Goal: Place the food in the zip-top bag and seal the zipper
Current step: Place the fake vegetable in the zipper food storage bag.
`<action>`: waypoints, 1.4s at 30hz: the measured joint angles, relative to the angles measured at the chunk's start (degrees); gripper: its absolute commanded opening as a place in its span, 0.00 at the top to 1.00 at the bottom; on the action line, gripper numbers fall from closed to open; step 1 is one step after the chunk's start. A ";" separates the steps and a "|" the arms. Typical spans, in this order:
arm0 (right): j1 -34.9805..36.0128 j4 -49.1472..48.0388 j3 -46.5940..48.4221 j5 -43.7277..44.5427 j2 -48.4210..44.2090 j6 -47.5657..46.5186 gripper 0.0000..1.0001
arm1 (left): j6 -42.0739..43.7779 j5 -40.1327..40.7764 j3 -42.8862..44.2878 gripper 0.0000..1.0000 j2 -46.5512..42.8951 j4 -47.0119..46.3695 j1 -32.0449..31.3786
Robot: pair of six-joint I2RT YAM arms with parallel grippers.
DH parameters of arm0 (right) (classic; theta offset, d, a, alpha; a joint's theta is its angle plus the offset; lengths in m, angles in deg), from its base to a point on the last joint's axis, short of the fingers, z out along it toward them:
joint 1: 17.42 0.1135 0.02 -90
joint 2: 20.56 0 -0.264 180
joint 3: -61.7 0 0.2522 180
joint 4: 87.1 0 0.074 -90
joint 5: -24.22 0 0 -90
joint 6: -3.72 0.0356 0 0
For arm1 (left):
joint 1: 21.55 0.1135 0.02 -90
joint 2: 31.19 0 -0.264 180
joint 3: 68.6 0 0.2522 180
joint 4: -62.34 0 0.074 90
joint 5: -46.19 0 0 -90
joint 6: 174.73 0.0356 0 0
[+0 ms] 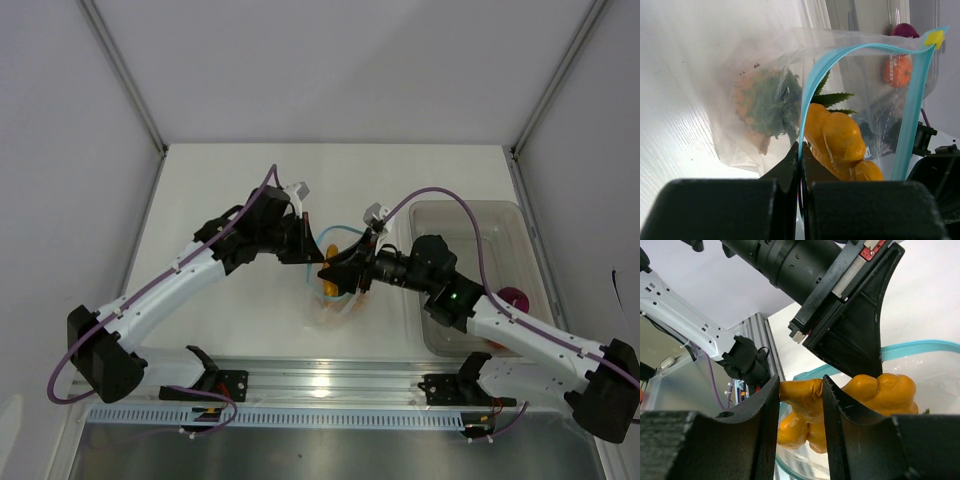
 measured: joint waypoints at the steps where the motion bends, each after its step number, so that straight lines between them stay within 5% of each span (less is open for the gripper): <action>1: -0.07 0.09 0.02 -0.11 -0.31 -0.15 1.00 | 0.17 -0.09 0.00 0.99 0.00 0.00 0.04; 29: -2.84 -7.91 -0.17 -14.47 8.31 3.80 1.00 | 2.67 -0.55 0.13 0.99 0.74 3.21 1.73; 31: -2.91 -8.44 -1.62 -14.38 8.63 4.00 0.88 | 2.67 -0.33 0.13 0.99 0.74 3.61 1.81; 34: -2.93 -8.96 -3.85 -13.31 9.42 4.42 0.49 | 2.60 -1.29 0.24 0.99 0.74 3.28 1.77; 42: -2.62 -4.33 -3.43 -6.16 9.29 5.07 0.22 | 2.60 -1.84 0.44 0.99 0.72 2.40 1.70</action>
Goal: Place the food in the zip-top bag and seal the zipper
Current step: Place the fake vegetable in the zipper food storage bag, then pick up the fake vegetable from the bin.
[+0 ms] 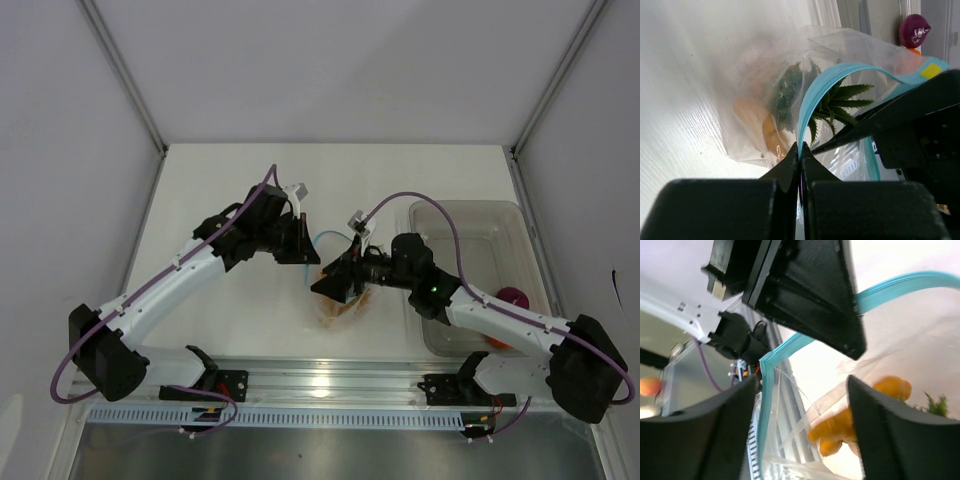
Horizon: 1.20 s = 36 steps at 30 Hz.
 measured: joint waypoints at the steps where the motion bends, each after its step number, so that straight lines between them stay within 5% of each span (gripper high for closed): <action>1: 0.20 1.66 0.57 1.42 -0.74 0.02 0.21 | 0.00 -0.04 0.02 0.99 0.00 -0.04 0.00; 16: -0.09 50.25 27.39 41.68 -15.19 6.73 0.21 | 1.11 -1.51 0.02 0.99 -1.46 -1.25 0.00; 20: -13.79 65.79 32.48 48.61 -15.37 11.52 0.05 | 1.36 -1.38 0.00 0.99 -3.69 -1.95 0.00; 26: -38.97 77.20 32.02 46.95 -13.64 13.53 0.01 | 1.36 -2.38 -0.92 0.99 -4.33 -4.61 -0.11; 31: -51.52 80.39 28.59 46.16 -9.07 14.78 0.01 | 1.57 -2.58 -0.96 0.99 -3.87 -5.03 -0.11; 36: -56.96 80.15 22.73 45.31 -4.04 14.82 0.02 | 1.57 -3.85 -0.98 0.99 -2.67 -5.14 -0.20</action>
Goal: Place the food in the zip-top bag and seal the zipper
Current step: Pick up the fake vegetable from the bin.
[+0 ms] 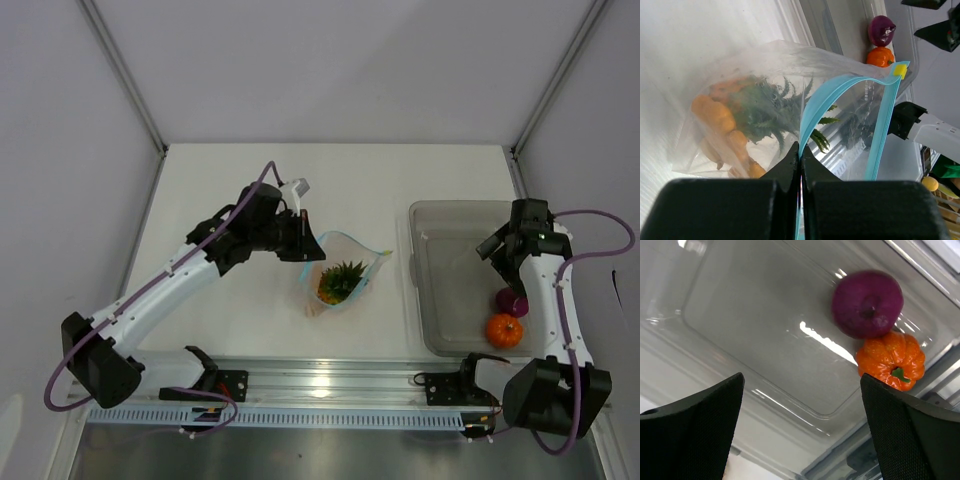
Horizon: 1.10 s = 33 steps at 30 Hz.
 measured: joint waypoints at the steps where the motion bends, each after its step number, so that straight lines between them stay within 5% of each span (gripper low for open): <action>1: -0.72 -0.37 -1.16 -0.17 0.52 0.02 0.02 | 0.00 -0.11 0.00 1.00 0.09 0.00 -0.07; 17: -10.21 -7.63 -14.80 4.13 1.66 5.79 0.01 | -0.02 -0.55 -1.70 0.99 0.07 -0.83 -0.55; 33: -12.50 -18.47 -17.29 5.31 8.85 5.92 0.04 | 0.00 -0.57 -1.70 0.99 0.07 -0.85 -0.55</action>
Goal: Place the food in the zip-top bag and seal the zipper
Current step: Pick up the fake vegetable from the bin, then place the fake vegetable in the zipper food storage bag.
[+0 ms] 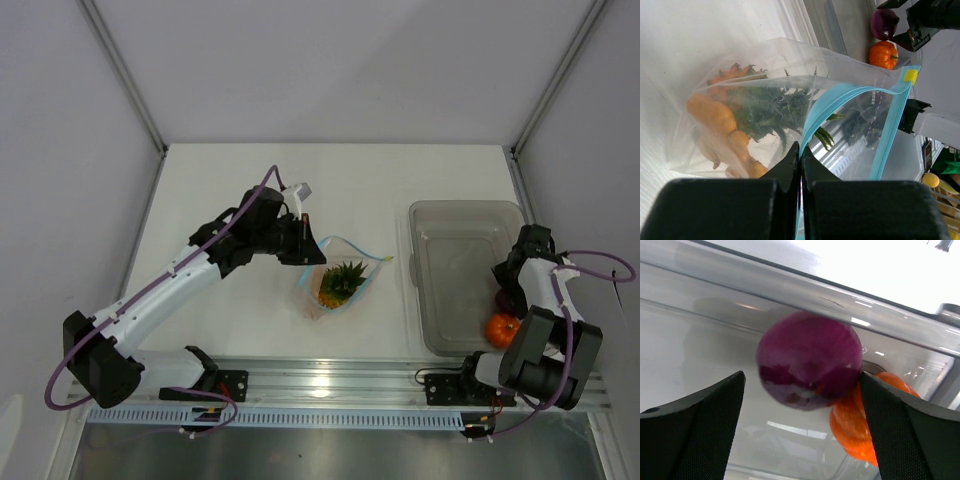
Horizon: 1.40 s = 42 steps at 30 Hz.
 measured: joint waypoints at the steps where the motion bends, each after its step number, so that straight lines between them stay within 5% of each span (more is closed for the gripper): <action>1: 0.00 -0.70 -0.33 0.02 0.79 0.00 0.04 | 0.00 0.00 0.00 0.99 0.00 0.00 0.00; 9: 0.00 -3.56 -3.19 0.09 2.82 -0.85 0.14 | 0.00 0.00 0.00 1.00 0.02 0.00 0.00; 14: 0.00 -4.81 -3.56 0.07 2.89 -1.62 0.35 | -0.02 -0.09 0.00 0.99 0.04 0.00 0.00; 18: 0.15 -4.92 -3.58 -0.24 0.55 -2.78 0.61 | -0.02 -0.09 0.00 0.99 0.07 0.00 0.00; 23: 2.62 -2.82 -1.95 -1.27 -4.76 -4.09 0.67 | -0.02 -0.07 -0.24 1.00 0.04 -0.15 0.00; 32: 33.29 2.27 14.56 -4.11 -16.35 -6.12 0.68 | 0.04 0.15 -0.33 0.99 0.04 0.15 0.00; 42: 60.46 -7.80 23.41 -23.12 -21.40 -10.36 0.66 | 0.04 0.92 -0.33 0.99 0.04 0.61 0.00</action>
